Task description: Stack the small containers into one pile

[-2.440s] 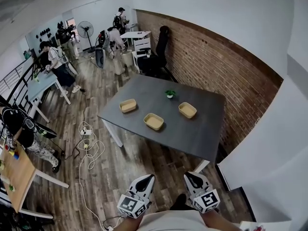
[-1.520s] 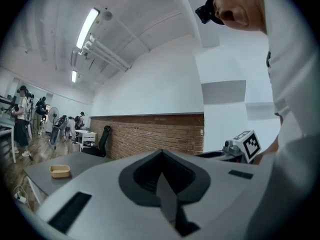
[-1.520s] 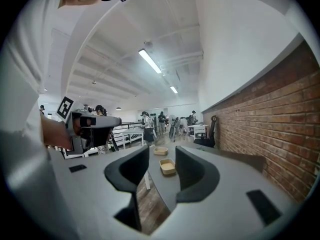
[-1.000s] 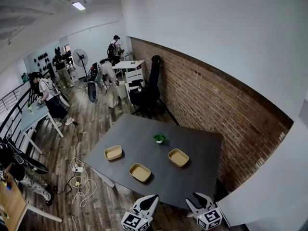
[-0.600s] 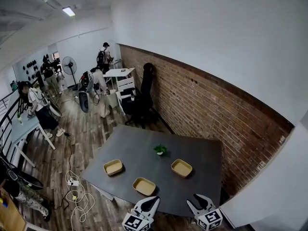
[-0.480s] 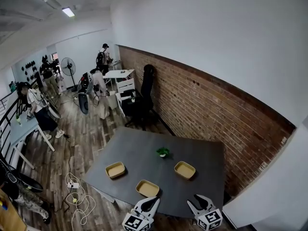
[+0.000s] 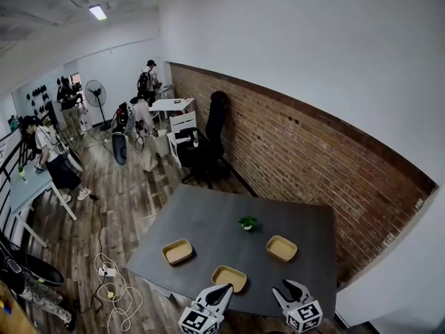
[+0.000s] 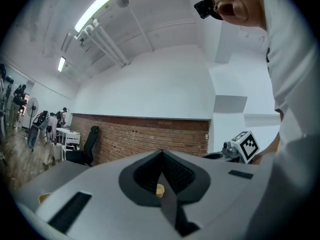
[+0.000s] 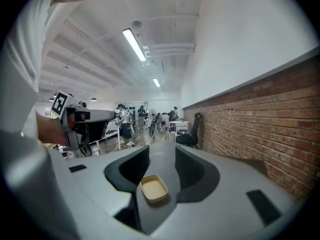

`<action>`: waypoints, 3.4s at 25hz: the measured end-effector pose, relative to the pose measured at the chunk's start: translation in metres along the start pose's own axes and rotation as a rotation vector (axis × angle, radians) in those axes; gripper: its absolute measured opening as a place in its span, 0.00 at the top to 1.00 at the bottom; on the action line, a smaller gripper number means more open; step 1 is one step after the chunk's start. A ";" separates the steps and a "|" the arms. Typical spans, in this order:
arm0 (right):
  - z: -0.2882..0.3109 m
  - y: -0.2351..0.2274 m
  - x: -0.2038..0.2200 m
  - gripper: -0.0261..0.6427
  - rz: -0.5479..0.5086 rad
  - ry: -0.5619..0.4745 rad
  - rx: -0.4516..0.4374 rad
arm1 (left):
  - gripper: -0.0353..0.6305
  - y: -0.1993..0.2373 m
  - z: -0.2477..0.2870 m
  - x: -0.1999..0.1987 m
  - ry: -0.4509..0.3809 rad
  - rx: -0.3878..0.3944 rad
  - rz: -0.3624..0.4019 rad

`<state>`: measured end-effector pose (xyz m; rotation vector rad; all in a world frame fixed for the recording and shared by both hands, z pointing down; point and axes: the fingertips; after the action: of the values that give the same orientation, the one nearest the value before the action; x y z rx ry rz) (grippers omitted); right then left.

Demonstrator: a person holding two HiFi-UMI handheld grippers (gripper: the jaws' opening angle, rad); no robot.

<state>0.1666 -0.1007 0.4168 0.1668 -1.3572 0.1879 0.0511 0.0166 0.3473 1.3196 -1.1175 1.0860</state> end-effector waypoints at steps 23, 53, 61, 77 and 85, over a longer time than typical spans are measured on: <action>0.059 -0.181 0.095 0.71 0.180 0.207 0.201 | 0.93 0.052 0.121 0.094 0.191 0.002 -0.111; 0.157 -0.290 0.275 0.71 0.686 0.527 0.288 | 0.93 0.092 0.236 0.238 0.469 -0.039 -0.196; 0.170 -0.288 0.297 0.75 0.842 0.548 0.283 | 0.93 0.093 0.250 0.253 0.498 -0.036 -0.215; 0.182 -0.293 0.304 0.92 0.985 0.516 0.301 | 0.93 0.107 0.246 0.254 0.487 -0.072 -0.252; 0.173 -0.283 0.285 0.93 0.895 0.515 0.250 | 0.93 0.108 0.231 0.237 0.459 -0.088 -0.248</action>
<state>0.1241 -0.4050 0.7279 -0.2819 -0.8081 1.0775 -0.0164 -0.2254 0.5883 1.0358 -0.6356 1.0699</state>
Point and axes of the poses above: the fingertips, and each gripper's own axes: z forward along the fingers, y to its left, x out of its underside, and after that the axes turned 3 degrees about -z, right-handed
